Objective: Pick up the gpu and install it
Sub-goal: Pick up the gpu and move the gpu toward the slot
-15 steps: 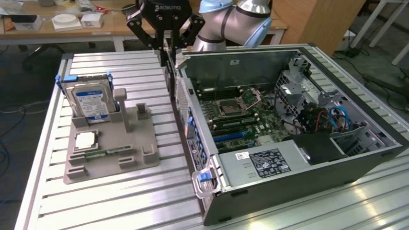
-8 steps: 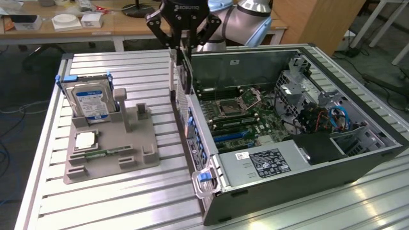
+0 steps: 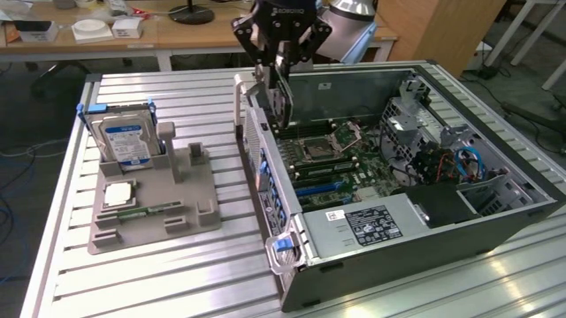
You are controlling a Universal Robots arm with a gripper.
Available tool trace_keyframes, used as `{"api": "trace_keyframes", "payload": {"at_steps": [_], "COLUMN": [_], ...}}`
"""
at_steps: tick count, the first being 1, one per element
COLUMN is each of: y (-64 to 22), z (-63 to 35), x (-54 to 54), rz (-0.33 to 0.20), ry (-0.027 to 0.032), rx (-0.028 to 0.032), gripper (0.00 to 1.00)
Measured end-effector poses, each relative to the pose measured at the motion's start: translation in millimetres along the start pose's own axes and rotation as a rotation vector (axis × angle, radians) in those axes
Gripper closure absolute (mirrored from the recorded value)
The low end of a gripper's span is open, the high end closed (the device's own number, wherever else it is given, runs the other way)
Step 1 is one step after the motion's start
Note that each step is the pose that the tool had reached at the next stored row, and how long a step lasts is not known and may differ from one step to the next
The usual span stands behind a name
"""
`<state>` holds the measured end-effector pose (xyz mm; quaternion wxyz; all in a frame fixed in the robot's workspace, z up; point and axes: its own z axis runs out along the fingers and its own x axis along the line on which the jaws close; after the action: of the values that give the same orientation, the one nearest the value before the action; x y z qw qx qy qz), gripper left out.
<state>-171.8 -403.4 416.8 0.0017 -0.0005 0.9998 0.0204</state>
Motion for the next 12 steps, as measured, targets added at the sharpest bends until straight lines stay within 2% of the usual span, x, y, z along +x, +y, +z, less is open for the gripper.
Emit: {"api": "trace_keyframes", "payload": {"at_steps": [12], "y": [-0.7], "z": [0.4], "x": [-54.6], "rz": [0.000], "ry": [0.0000], "rx": [0.0000], "gripper": [0.74]}}
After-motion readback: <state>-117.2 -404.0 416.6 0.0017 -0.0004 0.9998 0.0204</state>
